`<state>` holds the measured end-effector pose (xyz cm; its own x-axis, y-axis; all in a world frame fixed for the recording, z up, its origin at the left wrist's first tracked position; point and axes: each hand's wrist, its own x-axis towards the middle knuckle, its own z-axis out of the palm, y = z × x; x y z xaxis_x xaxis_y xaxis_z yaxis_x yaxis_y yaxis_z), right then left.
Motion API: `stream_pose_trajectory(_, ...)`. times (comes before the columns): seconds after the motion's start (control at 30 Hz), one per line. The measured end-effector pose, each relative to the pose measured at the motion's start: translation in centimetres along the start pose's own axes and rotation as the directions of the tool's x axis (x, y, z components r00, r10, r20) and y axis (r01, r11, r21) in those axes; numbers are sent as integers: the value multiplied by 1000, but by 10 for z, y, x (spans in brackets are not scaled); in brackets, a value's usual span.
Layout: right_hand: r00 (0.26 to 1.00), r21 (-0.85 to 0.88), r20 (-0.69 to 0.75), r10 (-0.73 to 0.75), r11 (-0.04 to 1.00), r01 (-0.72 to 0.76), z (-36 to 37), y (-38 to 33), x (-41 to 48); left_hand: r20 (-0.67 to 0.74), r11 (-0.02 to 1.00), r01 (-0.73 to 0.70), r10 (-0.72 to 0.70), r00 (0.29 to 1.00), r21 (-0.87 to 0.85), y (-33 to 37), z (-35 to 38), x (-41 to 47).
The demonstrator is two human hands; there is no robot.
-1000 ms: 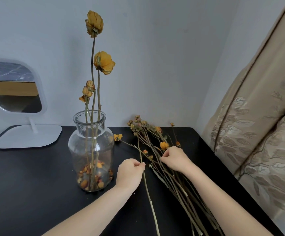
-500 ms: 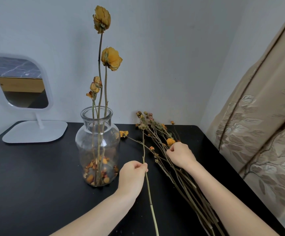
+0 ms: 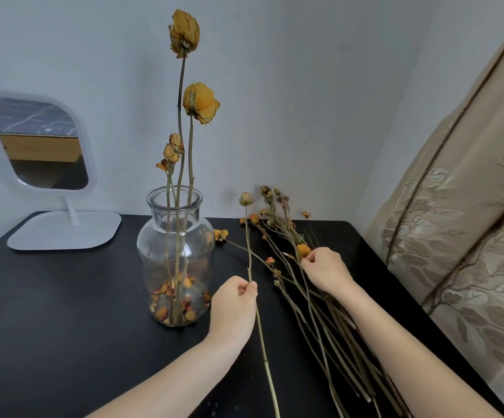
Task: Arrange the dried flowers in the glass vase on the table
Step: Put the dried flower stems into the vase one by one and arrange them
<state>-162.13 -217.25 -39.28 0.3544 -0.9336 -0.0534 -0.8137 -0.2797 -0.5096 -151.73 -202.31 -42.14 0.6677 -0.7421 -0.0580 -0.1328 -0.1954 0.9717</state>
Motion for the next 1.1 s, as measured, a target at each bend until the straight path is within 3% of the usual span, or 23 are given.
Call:
stream_pose_trajectory(0.23,997,46,79,-19,999,15,1,4,0,19,995,96,-96,995,41,-5,3,10)
stream_pose_trajectory(0.4,995,18,-12,-103,995,103,-1,5,0,4,992,112,-113,994,62,-9,3,13)
stream_pose_trajectory(0.53,986,-86,-11,-167,982,166,3,-8,-3,11,992,112,-113,994,57,-10,1,12)
stream_pose_trajectory(0.7,990,-238,48,-132,961,140,16,-17,-7,6,992,109,-109,994,64,-10,-1,12)
stream_pose_trajectory(0.83,990,-125,68,-122,984,130,11,-15,-5,18,993,89,-90,996,73,-9,-1,13)
stream_pose_trajectory(1.1,991,302,-8,-137,944,133,-17,-18,-6,12,997,27,-28,1000,79,-4,3,10)
